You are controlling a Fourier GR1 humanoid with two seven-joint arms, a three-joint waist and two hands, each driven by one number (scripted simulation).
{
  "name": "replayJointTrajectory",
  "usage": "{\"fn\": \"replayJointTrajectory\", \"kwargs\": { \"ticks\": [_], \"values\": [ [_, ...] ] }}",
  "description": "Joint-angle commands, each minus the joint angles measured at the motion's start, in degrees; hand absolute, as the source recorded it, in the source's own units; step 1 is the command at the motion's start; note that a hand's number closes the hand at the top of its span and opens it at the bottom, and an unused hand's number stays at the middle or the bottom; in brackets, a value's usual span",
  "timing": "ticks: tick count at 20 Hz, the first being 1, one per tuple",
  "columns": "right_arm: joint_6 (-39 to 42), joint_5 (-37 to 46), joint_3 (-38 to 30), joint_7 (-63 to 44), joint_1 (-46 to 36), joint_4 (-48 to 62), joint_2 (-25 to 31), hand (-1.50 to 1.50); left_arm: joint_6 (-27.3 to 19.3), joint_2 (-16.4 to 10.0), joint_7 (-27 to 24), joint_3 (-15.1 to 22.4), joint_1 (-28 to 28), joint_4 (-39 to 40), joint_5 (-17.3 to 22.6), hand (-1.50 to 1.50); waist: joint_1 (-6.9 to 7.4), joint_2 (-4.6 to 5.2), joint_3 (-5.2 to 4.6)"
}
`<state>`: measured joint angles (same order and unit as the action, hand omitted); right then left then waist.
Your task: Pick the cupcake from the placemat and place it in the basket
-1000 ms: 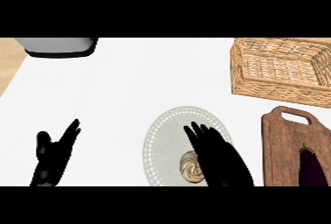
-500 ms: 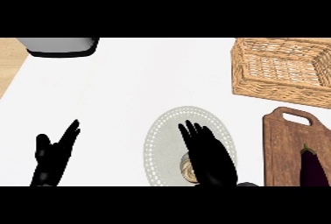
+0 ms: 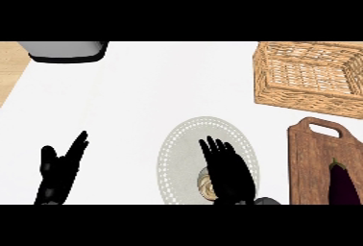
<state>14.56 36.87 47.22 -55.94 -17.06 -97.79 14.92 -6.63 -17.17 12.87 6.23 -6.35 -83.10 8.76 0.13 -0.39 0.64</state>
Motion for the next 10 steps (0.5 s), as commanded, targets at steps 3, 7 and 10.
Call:
{"fn": "replayJointTrajectory", "kwargs": {
  "ticks": [3,7,10],
  "values": [
    [0.7,2.8,-1.2,0.9,1.8,1.8,-1.9,-1.5,0.7,1.7,0.8,-0.1,-0.9,3.3,-0.7,0.0,-0.07,0.37,-0.64],
    [1.4,4.0,-2.8,2.5,1.3,3.8,-2.9,-1.5,2.2,2.0,0.3,-0.5,-1.3,3.4,-0.4,0.0,-0.03,0.37,-0.65],
    [-3.2,6.3,-1.8,6.7,5.3,5.2,-1.4,-1.5,2.0,2.2,-0.2,-0.5,-3.7,2.2,-1.0,0.0,-0.07,0.36,-0.64]
  ]
}}
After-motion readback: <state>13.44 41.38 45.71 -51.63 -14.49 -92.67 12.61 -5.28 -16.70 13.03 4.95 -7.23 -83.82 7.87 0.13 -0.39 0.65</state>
